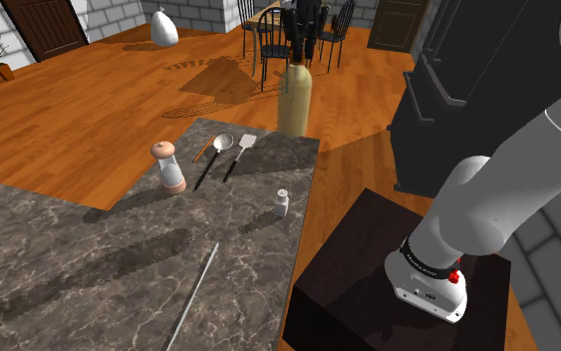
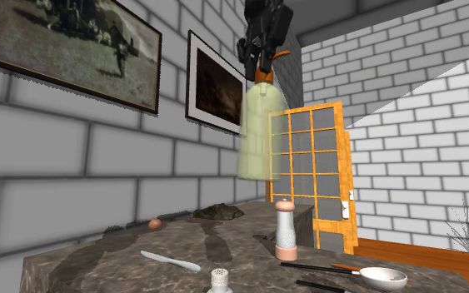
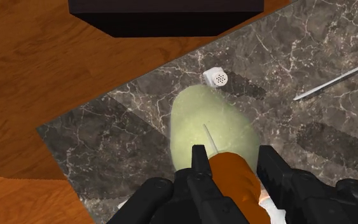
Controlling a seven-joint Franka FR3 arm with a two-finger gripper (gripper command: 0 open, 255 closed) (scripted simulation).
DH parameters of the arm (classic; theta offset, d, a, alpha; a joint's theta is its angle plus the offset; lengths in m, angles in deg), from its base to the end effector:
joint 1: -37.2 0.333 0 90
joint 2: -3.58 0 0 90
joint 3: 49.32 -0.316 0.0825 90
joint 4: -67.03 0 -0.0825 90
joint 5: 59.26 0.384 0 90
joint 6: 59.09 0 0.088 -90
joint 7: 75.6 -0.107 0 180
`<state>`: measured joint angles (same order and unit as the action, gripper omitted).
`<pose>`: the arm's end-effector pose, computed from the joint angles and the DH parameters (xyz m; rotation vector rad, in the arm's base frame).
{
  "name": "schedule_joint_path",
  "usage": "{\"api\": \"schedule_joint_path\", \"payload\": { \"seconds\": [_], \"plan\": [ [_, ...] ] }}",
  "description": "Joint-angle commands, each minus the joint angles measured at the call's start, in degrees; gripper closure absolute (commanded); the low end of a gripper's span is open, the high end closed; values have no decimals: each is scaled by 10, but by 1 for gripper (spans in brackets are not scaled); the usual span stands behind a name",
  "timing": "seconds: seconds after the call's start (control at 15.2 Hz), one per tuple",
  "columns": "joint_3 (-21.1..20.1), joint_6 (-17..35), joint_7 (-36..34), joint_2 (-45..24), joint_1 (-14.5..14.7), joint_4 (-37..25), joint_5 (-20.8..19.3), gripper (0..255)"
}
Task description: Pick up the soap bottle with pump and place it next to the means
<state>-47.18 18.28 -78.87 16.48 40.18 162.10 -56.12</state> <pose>0.4577 0.0110 0.6797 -3.0792 0.0483 0.1327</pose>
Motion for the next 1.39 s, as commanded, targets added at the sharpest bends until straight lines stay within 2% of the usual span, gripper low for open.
{"api": "schedule_joint_path", "payload": {
  "seconds": [0.0, 0.66, 1.32],
  "plan": [
    [-17, 12, -27, 19, 10, 29, 5, 255],
    [-105, 80, -155, 78, 58, 145, 45, 255],
    [-203, 151, -284, 75, 106, 194, 85, 255]
  ]
}}
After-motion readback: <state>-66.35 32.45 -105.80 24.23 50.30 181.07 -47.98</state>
